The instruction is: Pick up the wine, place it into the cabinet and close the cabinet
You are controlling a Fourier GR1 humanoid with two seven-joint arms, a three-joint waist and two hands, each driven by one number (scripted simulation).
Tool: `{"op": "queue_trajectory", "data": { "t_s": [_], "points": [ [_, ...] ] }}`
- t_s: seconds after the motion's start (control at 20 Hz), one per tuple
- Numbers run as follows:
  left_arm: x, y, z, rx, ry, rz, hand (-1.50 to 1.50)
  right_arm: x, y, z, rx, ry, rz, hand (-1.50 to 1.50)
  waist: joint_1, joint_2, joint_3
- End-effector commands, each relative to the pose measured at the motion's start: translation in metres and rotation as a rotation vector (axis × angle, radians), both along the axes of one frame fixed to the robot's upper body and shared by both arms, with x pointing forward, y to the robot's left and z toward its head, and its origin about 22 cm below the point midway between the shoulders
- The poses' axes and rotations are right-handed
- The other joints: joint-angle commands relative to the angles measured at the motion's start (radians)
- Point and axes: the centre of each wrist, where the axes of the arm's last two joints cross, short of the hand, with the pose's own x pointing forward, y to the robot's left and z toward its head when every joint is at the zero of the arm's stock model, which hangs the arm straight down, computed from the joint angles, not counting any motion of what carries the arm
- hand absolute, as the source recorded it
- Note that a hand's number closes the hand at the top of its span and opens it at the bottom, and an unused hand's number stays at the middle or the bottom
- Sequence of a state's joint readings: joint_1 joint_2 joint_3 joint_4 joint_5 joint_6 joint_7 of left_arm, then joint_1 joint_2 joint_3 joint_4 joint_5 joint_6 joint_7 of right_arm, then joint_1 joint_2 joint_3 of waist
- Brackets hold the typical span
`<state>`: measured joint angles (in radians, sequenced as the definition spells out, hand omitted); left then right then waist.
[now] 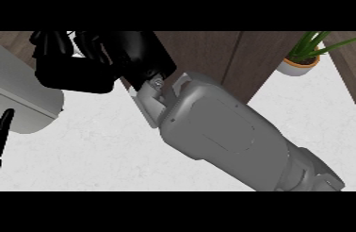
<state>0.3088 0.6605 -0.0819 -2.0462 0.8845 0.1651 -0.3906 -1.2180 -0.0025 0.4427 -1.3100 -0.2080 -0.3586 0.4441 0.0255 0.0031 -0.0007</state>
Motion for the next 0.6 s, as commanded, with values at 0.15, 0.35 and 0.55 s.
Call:
{"op": "queue_trajectory", "data": {
  "t_s": [0.15, 0.35, 0.55],
  "points": [
    [-0.002, -0.008, 0.0, 0.016, 0.009, 0.018, -1.5, 0.042, -0.009, -0.009, -0.029, 0.013, -0.048, 1.5, -0.008, -0.001, 0.0],
    [0.0, -0.001, -0.002, 0.011, -0.003, 0.012, -1.5, 0.072, -0.045, -0.029, -0.01, 0.002, -0.075, 1.5, -0.002, 0.004, 0.0],
    [0.004, -0.002, 0.001, 0.009, 0.003, -0.011, -1.5, 0.086, -0.053, -0.038, -0.07, -0.01, -0.095, 1.5, 0.006, 0.008, 0.0]
  ]
}}
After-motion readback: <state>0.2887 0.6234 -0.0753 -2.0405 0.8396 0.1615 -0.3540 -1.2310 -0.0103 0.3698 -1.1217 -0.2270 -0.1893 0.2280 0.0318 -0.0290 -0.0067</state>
